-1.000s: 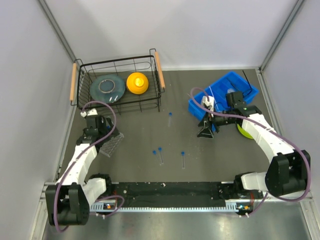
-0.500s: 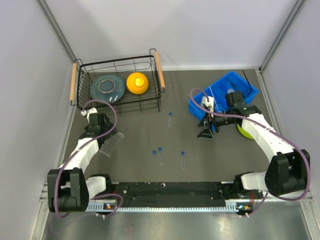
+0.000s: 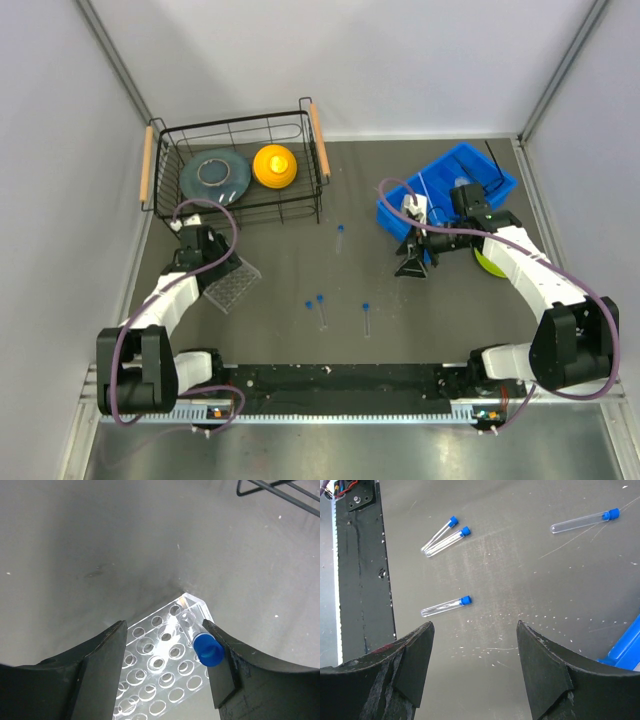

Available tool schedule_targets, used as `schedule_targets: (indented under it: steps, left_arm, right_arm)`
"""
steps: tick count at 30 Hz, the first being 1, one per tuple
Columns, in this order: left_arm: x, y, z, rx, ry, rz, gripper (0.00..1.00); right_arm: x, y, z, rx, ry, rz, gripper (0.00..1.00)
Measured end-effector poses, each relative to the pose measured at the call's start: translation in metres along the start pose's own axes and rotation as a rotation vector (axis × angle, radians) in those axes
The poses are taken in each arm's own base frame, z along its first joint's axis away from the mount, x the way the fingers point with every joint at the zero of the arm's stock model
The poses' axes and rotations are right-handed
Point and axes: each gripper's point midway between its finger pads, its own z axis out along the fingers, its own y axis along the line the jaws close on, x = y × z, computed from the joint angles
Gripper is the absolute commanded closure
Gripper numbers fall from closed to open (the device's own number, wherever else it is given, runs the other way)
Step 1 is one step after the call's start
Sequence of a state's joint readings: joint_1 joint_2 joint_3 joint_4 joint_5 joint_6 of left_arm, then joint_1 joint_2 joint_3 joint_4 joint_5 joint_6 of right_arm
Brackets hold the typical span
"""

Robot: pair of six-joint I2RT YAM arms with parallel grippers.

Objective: Organize the chemistry lab equipment

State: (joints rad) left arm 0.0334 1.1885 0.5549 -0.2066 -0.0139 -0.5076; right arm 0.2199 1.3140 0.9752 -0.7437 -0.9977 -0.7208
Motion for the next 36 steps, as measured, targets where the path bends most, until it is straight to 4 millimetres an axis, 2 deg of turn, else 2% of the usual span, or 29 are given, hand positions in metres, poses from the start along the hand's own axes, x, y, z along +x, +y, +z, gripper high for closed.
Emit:
schedule_targets:
  steps: [9,14,18,30,33,36]
  left_arm:
    - [0.014,-0.02,-0.002,0.125,0.049,-0.012,0.32]
    - [0.017,-0.026,-0.011,0.158,0.054,-0.005,0.2]
    - [0.013,-0.028,-0.025,0.17,0.032,0.001,0.11]
    - [-0.001,-0.039,-0.063,0.213,0.009,0.037,0.02]
    - [-0.01,-0.043,-0.079,0.224,-0.014,0.042,0.01]
    - [-0.03,-0.052,-0.105,0.256,-0.095,0.052,0.01]
  right_arm:
    - [0.001,0.0,0.0,-0.002,0.002,-0.007,0.32]
    - [0.001,0.0,0.0,-0.003,0.003,-0.011,0.32]
    - [0.002,0.001,0.0,-0.005,0.005,-0.009,0.32]
    - [0.002,0.005,0.0,-0.023,0.0,-0.014,0.32]
    - [0.002,0.006,0.0,-0.024,0.0,-0.012,0.32]
    - [0.0,0.007,-0.002,-0.021,-0.004,-0.02,0.32]
